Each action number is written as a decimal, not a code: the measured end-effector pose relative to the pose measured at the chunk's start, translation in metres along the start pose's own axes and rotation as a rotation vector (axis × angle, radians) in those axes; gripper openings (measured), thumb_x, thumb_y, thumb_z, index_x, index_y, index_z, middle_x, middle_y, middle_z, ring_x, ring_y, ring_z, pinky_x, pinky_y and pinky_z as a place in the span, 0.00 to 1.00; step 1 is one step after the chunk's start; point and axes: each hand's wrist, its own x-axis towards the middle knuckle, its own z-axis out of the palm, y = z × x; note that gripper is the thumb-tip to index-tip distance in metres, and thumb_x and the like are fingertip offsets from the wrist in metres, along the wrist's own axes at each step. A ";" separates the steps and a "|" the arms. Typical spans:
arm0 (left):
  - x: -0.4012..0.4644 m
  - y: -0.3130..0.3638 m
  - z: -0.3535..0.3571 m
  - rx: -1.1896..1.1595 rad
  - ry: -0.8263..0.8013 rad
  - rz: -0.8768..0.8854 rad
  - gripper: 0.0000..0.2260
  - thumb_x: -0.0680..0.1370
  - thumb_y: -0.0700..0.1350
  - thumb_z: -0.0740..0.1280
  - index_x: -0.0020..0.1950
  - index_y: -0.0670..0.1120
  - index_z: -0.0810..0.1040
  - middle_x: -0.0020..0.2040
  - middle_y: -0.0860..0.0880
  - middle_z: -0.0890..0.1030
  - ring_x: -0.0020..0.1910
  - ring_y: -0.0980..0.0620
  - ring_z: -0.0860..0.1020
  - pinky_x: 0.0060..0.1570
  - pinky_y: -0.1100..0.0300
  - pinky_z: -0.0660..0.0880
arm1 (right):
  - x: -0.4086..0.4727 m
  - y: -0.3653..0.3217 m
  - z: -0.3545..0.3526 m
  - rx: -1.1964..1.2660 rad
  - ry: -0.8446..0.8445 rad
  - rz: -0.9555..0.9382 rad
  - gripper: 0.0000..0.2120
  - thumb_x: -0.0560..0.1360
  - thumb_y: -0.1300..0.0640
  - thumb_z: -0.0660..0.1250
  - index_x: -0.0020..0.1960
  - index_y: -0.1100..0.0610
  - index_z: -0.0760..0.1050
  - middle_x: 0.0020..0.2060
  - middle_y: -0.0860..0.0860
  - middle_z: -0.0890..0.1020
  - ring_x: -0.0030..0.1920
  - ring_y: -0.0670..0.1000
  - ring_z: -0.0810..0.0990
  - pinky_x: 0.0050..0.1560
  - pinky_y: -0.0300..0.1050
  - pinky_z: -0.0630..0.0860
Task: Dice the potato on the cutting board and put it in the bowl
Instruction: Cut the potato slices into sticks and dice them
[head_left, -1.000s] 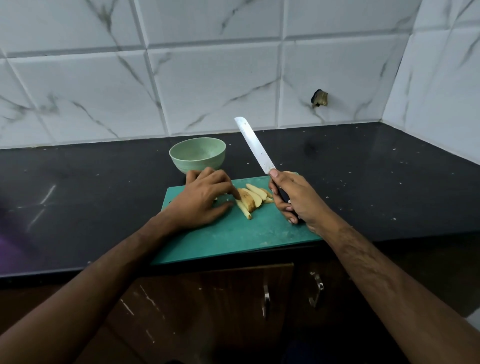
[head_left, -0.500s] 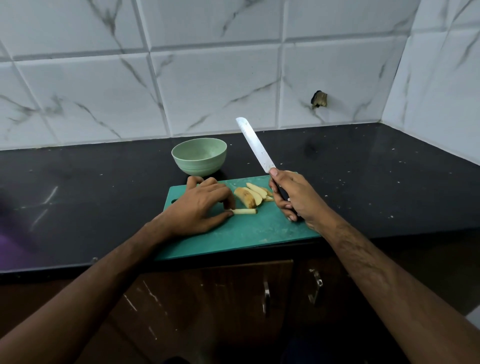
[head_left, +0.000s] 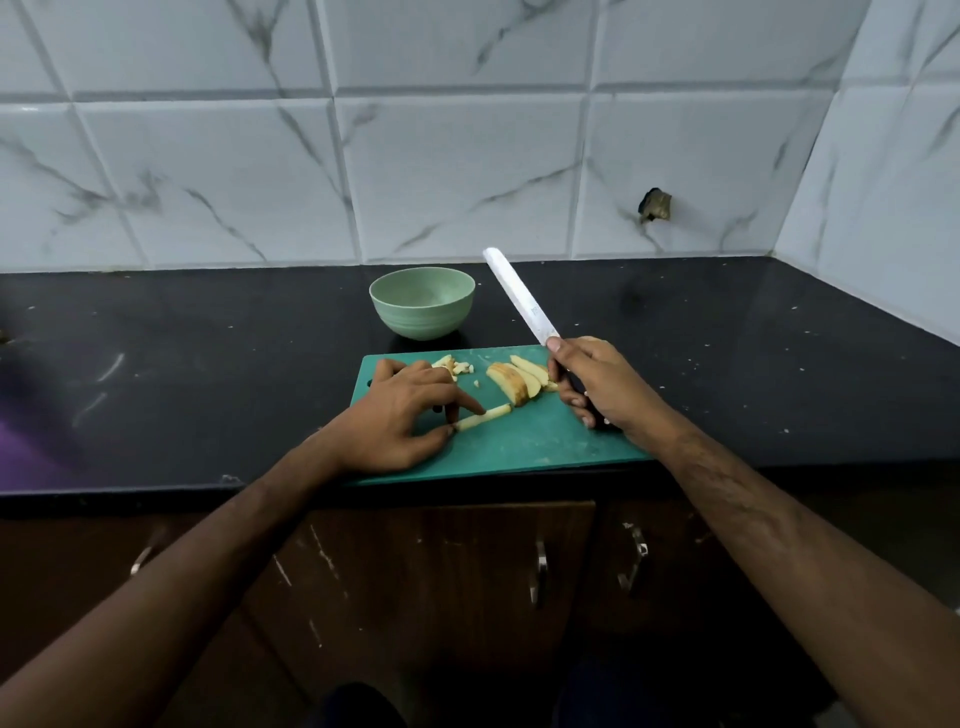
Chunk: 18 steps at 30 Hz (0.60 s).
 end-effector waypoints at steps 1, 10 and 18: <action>0.000 0.001 0.000 0.005 -0.003 0.002 0.15 0.77 0.52 0.62 0.62 0.59 0.79 0.47 0.60 0.75 0.53 0.57 0.73 0.56 0.49 0.61 | -0.003 -0.004 -0.001 -0.047 -0.016 0.017 0.20 0.86 0.48 0.57 0.44 0.61 0.72 0.24 0.50 0.67 0.21 0.48 0.65 0.22 0.40 0.65; -0.001 0.000 0.000 -0.031 -0.002 -0.004 0.14 0.78 0.52 0.64 0.62 0.59 0.82 0.46 0.59 0.76 0.52 0.59 0.73 0.54 0.46 0.64 | -0.070 -0.047 -0.001 -0.951 -0.178 0.151 0.21 0.85 0.41 0.52 0.47 0.52 0.76 0.34 0.48 0.79 0.28 0.45 0.77 0.37 0.48 0.78; 0.003 0.004 0.002 -0.033 -0.003 -0.010 0.14 0.76 0.53 0.61 0.57 0.55 0.83 0.45 0.59 0.75 0.50 0.59 0.72 0.54 0.50 0.63 | -0.091 -0.044 0.006 -1.144 -0.170 0.142 0.19 0.85 0.40 0.49 0.44 0.47 0.70 0.40 0.47 0.78 0.41 0.46 0.77 0.42 0.47 0.76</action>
